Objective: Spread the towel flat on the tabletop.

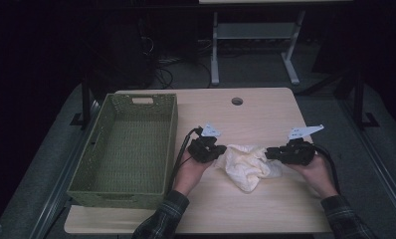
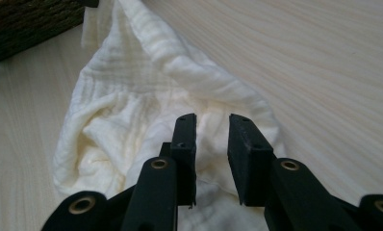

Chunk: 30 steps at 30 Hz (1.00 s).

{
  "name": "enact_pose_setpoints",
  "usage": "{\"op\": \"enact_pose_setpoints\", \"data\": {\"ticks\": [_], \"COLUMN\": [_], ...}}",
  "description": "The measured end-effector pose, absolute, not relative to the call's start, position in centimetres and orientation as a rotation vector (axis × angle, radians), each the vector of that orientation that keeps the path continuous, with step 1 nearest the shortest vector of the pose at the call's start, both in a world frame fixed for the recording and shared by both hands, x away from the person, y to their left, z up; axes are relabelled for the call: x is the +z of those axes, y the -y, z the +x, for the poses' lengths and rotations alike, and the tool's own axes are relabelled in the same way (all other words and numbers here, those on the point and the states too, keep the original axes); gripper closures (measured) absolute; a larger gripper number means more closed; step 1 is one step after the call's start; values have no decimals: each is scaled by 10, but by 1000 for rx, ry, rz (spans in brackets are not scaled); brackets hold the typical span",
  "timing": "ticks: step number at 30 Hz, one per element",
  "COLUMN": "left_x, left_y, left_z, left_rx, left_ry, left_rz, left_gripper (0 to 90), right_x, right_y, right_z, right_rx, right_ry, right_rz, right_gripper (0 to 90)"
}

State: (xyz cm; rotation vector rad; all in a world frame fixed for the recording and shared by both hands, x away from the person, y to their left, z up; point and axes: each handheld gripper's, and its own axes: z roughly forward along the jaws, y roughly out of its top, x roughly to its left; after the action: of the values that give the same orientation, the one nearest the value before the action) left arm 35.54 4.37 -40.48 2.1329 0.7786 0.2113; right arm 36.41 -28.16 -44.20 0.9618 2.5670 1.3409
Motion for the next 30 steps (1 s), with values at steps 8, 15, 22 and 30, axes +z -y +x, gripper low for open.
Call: {"op": "enact_pose_setpoints", "data": {"ticks": [8, 15, 22, 30], "left_x": [-404, -399, -390, -394], "left_y": [-44, -44, -41, -30], "left_z": [356, 359, 370, 392], "left_rx": [212, 229, 250, 254], "left_ry": [-782, -784, -806, -853], "left_rz": [2131, 2134, 2110, 2118], "left_gripper": [886, 886, 886, 884], "right_x": [-451, -432, -417, -423], "right_y": [272, 287, 326, 345], "right_z": [365, 366, 378, 396], "right_rx": [1268, 1278, 1307, 1292], "right_ry": [-2624, -2533, -2405, -2350], "right_rz": [963, 937, 1018, 1093], "right_gripper": [820, 874, 877, 877]}}
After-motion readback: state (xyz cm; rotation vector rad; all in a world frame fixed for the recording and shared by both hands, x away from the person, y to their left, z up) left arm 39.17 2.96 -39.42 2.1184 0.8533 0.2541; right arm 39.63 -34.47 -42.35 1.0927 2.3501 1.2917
